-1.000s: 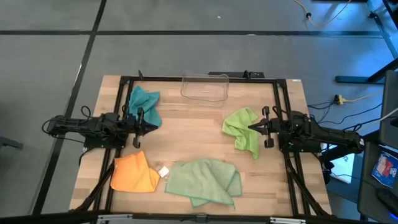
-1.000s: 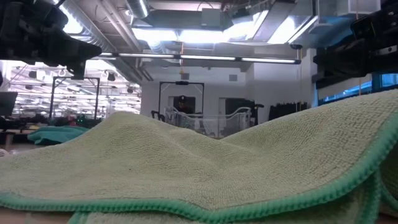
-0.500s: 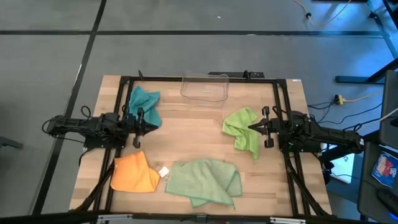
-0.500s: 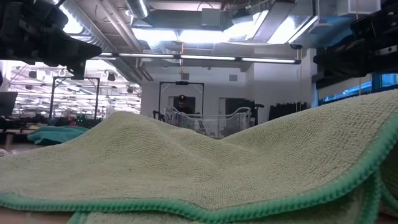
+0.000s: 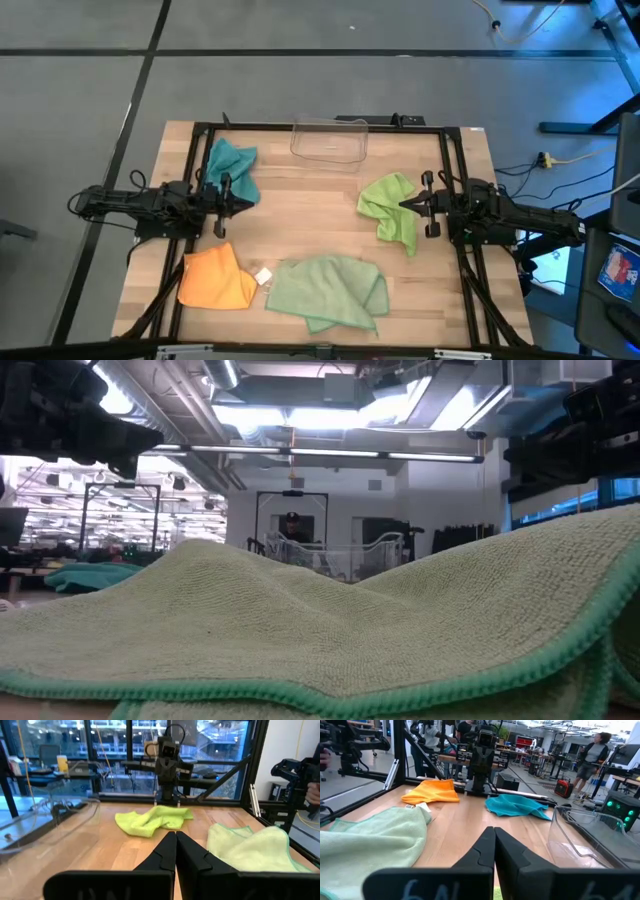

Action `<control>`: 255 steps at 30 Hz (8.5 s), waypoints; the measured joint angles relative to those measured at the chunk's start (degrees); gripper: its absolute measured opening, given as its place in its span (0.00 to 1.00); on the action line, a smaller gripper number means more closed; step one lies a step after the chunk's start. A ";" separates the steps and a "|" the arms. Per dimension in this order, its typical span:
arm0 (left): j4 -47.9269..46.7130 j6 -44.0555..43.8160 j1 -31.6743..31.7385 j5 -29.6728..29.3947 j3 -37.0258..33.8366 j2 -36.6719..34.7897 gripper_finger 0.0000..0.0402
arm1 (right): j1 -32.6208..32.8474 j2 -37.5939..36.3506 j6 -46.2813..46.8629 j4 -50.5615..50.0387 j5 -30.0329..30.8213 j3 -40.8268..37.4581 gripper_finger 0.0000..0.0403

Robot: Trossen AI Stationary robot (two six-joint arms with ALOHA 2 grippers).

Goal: Fold microfiber towels
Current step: Fold the light green microfiber towel

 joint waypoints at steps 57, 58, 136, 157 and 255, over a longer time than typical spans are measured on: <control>8.16 6.50 0.01 -7.39 0.00 0.00 0.00 | -9.42 53.88 16.99 -11.06 14.02 36.85 0.40; 8.18 6.50 0.01 -7.39 -0.01 0.00 0.00 | -10.61 57.31 16.67 -11.04 10.31 38.21 0.39; 7.42 6.57 0.01 -7.56 -0.01 0.02 0.00 | 13.94 60.61 49.62 -23.26 21.01 22.49 0.39; 7.38 6.99 -0.01 -7.58 -0.01 0.02 0.00 | 13.94 60.85 52.69 -20.88 21.05 25.52 0.02; -7.11 1.93 0.00 -23.15 44.85 62.47 0.29 | 2.25 85.44 -7.57 -28.30 3.18 90.29 0.00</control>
